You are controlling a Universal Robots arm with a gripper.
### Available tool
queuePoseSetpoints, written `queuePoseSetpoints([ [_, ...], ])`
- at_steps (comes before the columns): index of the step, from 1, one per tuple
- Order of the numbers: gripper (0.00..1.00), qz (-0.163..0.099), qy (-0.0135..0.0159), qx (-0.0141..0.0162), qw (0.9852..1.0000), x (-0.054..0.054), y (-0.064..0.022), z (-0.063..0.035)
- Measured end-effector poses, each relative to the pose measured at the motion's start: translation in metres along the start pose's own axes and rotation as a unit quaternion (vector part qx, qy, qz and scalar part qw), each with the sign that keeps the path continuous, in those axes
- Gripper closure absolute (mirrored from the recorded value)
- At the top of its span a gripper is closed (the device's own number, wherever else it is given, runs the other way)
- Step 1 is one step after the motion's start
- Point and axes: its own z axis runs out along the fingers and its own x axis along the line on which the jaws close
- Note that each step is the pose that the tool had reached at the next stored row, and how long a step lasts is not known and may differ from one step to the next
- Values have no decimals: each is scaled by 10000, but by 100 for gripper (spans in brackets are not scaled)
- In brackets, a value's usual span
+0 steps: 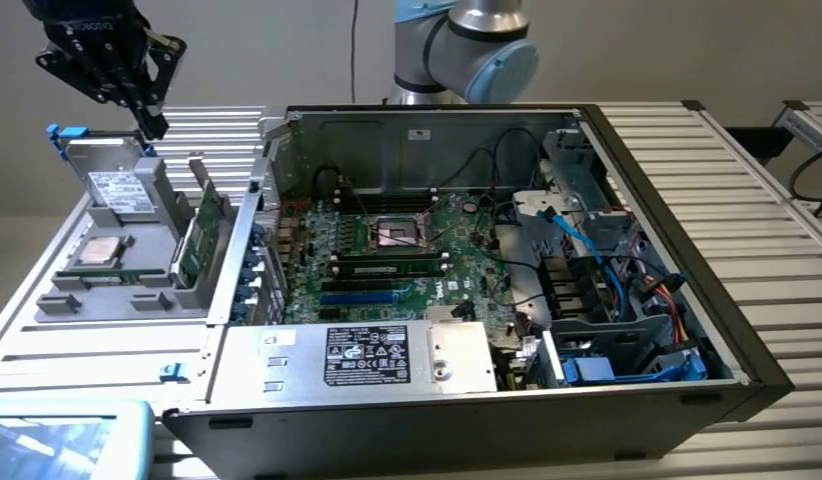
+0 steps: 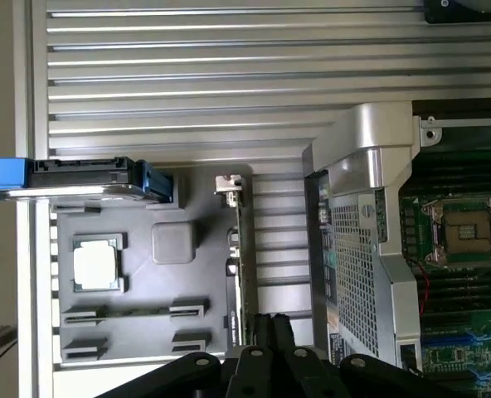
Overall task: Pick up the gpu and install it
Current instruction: 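Reach for the gpu, then pick up the gpu and move the gpu toward the slot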
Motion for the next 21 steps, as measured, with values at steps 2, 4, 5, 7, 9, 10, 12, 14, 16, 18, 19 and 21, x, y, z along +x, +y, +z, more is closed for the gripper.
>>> queuePoseSetpoints([
  [2,88,1,9,0,10000,45,14,6],
  [4,88,1,9,1,10000,47,15,5],
  [5,88,1,10,1,10000,47,15,5],
  [7,88,0,9,1,10000,48,15,5],
  [9,88,1,9,1,10000,49,15,5],
  [10,88,1,9,1,10000,49,15,5],
  [12,88,1,9,1,10000,49,15,5],
  [14,88,1,9,1,10000,50,15,5],
  [16,87,1,9,1,10000,51,15,5],
  [18,75,1,9,1,10000,51,15,5],
  [19,75,1,10,1,10000,51,15,5],
  [21,63,1,9,1,10000,52,15,5],
])
